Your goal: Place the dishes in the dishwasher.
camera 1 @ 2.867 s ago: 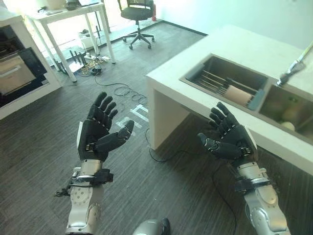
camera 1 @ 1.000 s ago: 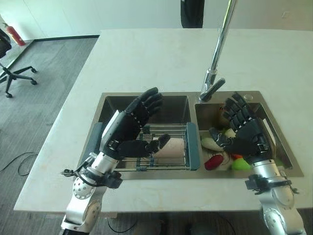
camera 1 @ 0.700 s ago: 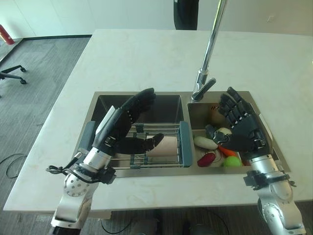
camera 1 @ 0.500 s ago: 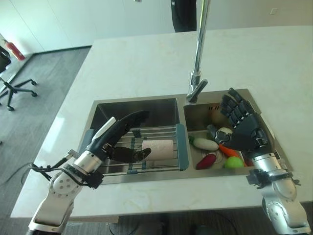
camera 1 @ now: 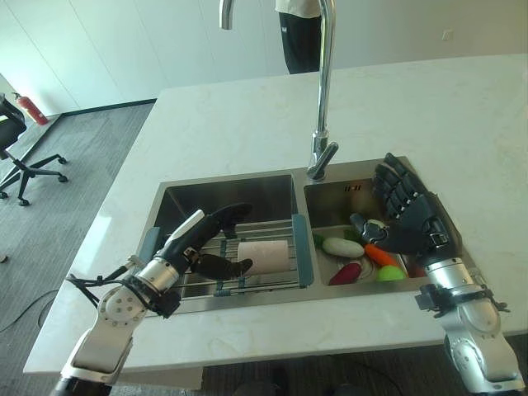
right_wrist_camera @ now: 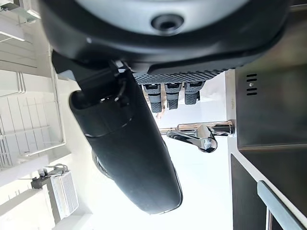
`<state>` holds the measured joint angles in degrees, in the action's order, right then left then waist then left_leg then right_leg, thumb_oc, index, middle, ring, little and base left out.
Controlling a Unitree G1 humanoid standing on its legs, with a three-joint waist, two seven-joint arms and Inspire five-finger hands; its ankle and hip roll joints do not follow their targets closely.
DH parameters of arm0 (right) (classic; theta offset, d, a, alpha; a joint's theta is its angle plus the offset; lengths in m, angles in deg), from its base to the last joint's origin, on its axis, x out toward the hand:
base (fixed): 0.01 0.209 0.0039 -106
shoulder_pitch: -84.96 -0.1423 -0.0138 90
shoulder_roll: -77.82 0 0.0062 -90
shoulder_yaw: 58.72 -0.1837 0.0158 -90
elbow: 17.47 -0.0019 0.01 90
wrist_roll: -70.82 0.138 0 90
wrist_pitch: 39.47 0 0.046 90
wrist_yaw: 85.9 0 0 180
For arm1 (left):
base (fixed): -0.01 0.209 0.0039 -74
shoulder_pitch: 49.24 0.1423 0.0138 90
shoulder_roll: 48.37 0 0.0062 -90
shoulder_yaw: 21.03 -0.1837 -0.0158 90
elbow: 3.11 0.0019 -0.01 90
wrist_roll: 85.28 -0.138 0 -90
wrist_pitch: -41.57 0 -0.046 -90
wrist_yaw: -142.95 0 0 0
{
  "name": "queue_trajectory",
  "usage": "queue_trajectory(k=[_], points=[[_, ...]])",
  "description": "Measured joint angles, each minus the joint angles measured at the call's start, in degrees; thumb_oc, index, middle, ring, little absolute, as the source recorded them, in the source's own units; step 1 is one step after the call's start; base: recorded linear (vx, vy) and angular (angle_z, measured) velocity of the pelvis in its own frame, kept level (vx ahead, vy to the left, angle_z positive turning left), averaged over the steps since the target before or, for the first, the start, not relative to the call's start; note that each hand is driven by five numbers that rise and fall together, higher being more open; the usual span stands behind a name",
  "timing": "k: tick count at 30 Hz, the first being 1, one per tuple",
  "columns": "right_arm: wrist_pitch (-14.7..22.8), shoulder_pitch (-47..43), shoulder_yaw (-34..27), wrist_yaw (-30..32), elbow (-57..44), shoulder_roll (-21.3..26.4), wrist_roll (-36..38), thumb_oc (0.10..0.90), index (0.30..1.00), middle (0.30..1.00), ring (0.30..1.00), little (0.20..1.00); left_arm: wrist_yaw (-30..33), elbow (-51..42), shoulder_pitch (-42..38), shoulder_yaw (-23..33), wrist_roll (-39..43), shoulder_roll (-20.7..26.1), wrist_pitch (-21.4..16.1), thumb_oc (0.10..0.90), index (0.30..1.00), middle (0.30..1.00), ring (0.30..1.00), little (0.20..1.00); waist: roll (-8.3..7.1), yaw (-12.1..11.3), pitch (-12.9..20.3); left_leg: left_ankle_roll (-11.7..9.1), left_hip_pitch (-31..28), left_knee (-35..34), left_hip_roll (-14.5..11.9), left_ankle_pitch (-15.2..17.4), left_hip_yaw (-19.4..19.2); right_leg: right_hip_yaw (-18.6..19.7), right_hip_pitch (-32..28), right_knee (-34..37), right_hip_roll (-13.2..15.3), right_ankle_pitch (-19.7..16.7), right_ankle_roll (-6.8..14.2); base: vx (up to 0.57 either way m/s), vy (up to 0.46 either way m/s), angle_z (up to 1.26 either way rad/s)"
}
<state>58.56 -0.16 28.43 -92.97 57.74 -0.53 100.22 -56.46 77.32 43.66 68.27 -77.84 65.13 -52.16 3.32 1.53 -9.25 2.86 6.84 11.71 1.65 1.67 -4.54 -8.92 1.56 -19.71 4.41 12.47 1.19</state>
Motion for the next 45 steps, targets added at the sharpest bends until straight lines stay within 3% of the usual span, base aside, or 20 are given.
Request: queue_trajectory(k=[9,13,32,45], points=[[0.01,0.0,0.01,-0.16,0.0,-0.28,-0.14,0.8,0.9,0.9,0.9,0.9,-0.1,2.27,-0.01,-4.28,-2.16,0.0,2.07,0.8,0.9,0.9,0.9,0.9,-0.18,0.36,0.11,0.02,-0.06,0.14,0.04,-0.02,-0.11,0.07,0.0,-0.21,0.07,-0.01,0.01,0.0,0.0,0.0],[0.01,0.0,0.01,-0.19,0.01,-0.28,-0.14,0.8,0.9,0.9,0.9,0.9,-0.1,3.77,-0.05,-4.29,-3.24,0.0,2.45,0.8,0.9,0.9,0.9,0.9,-0.23,1.36,0.13,0.03,-0.1,0.19,0.02,-0.02,-0.21,0.16,0.01,-0.26,0.07,-0.01,0.01,0.0,0.0,0.0],[0.01,-0.02,0.3,-0.48,0.01,-0.28,-2.38,0.8,0.9,0.9,0.9,0.9,2.46,5.07,-2.45,-6.0,-13.53,0.01,2.75,0.8,0.9,0.9,0.9,0.9,-0.77,1.5,0.45,0.07,-0.82,0.02,-0.18,0.01,-1.16,0.92,-0.14,-0.55,0.04,-0.03,0.01,0.0,-0.001,-0.02],[-0.23,-0.05,0.38,-0.67,0.01,-0.28,-2.39,0.8,0.9,0.9,0.9,0.9,0.89,5.78,-4.77,-6.82,-16.86,0.15,6.72,0.8,0.9,0.9,0.9,0.9,-0.77,1.79,0.45,0.15,-0.92,0.02,-0.21,0.08,-1.41,1.19,-0.11,-0.51,0.02,-0.03,0.01,0.0,0.0,0.0]])
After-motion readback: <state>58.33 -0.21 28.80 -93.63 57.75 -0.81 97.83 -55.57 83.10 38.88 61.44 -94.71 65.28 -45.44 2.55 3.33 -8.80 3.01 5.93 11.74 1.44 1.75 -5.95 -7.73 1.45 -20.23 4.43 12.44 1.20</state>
